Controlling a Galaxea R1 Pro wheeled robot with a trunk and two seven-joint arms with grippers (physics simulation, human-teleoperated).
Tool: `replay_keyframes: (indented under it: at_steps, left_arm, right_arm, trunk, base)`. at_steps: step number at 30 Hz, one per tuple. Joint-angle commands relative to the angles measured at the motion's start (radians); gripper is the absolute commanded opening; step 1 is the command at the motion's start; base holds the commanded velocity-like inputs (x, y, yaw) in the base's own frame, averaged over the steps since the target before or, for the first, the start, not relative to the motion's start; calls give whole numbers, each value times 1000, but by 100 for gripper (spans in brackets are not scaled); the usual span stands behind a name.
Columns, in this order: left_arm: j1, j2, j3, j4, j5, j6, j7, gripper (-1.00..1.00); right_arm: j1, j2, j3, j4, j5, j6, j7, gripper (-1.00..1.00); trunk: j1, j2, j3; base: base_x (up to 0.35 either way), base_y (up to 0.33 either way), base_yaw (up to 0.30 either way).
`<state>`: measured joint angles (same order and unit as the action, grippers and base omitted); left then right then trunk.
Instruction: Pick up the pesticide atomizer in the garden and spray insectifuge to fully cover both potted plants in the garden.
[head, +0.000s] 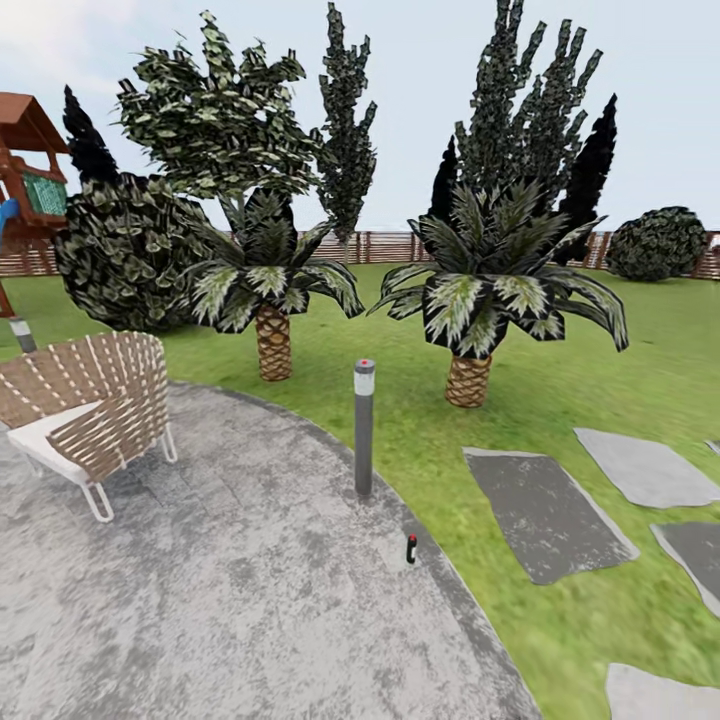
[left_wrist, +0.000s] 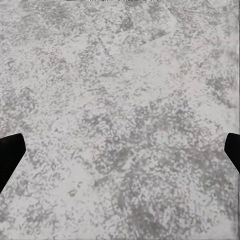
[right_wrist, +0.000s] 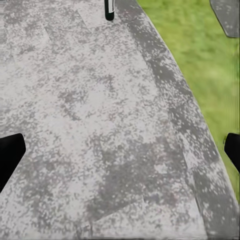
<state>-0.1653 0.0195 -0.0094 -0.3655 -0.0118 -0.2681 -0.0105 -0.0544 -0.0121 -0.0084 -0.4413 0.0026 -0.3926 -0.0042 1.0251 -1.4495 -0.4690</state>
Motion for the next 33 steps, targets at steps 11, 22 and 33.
replay_keyframes:
  at_steps: [11,22,33]
  left_arm:
    - [0,0,-2,0,-3,-5,-2,100]
    - [0,0,-3,-1,-4,-8,-2,100]
    - [0,-3,-3,-1,-5,-9,0,100]
  right_arm:
    - [-1,0,-1,1,-1,-3,-1,100]
    - [-1,0,-1,1,-1,-3,-1,100]
    - [-1,-10,1,0,7,-3,4,100]
  trunk:
    - [0,-1,-1]
    - [0,-1,-1]
    - [0,-1,-1]
  base:
    - [0,211,-300]
    - [29,315,-269]
    - [96,323,-19]
